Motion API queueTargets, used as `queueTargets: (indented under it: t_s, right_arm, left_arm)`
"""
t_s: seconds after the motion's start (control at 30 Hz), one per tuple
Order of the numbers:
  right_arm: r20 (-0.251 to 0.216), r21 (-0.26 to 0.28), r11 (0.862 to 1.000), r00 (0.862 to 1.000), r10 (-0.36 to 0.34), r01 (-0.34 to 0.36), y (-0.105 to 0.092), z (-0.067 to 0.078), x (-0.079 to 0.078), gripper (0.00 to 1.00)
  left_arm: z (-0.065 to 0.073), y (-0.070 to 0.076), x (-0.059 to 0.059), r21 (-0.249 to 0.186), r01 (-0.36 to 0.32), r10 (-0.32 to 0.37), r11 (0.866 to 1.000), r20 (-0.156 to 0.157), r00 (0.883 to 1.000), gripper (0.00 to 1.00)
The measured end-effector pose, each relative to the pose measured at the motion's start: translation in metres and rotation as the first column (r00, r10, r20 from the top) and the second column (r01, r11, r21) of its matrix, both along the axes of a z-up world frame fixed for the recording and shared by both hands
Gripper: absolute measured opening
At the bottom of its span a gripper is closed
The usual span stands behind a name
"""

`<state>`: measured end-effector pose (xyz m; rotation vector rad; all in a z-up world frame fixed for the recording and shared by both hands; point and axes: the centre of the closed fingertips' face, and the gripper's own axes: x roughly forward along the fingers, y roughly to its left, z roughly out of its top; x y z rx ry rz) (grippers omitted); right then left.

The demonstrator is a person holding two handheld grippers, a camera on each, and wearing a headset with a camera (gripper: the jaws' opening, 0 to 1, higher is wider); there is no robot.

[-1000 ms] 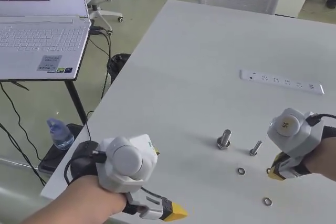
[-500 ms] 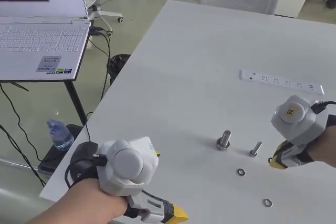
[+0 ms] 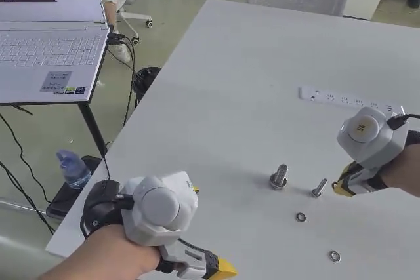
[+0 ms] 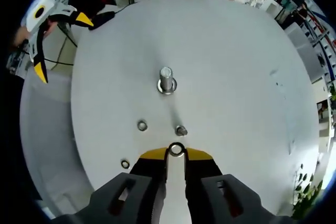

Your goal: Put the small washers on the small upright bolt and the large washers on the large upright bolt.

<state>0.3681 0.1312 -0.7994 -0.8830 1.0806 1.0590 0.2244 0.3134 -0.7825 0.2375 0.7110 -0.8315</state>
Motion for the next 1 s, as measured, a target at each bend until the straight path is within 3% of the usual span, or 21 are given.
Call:
queueTargets:
  t_s: [0.57,1.0]
  right_arm:
    - [0.02,0.013,1.0,1.0,0.017,-0.017,0.011,-0.007,0.018,0.12]
    - [0.001,0.003,1.0,1.0,0.011,-0.011,0.013,-0.017,0.02,0.12]
  left_arm:
    - [-0.005,0.0,0.002,0.004,-0.005,0.005,1.0,-0.022,1.0,0.89]
    - [-0.009,0.001,0.005,0.002,-0.003,0.003,1.0,-0.033,0.999,0.88]
